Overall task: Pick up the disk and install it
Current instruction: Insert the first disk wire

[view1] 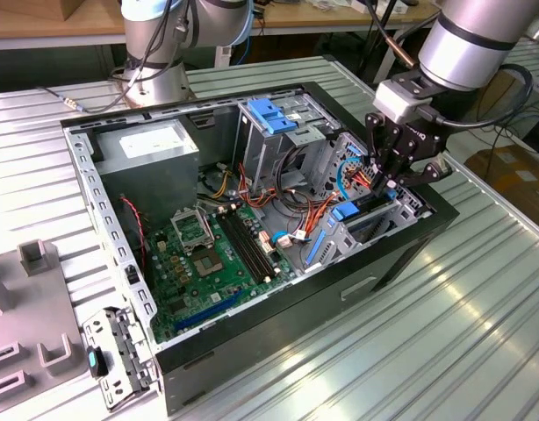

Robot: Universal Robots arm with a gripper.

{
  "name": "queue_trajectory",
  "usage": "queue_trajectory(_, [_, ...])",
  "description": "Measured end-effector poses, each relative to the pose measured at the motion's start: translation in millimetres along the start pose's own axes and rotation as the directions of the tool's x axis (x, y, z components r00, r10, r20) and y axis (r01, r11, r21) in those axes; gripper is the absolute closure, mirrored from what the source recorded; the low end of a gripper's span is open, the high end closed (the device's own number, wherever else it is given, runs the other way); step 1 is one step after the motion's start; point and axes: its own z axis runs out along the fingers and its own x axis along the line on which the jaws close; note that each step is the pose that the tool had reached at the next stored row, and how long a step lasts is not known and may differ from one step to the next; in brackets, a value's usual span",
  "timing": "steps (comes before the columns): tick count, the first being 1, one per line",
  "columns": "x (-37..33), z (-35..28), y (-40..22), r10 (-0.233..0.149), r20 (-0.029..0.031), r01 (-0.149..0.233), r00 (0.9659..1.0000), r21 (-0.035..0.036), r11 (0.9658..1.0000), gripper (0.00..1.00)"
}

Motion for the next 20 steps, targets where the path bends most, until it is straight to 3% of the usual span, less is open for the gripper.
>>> queue_trajectory(7, [-0.5, 0.0, 0.0, 0.034, -0.0006, -0.034, 0.9994, -0.0003, 0.9994, 0.83])
queue_trajectory(20, [-0.5, 2.8, 0.1, 0.036, 0.0023, -0.036, 0.9994, -0.0004, 0.9994, 0.83])
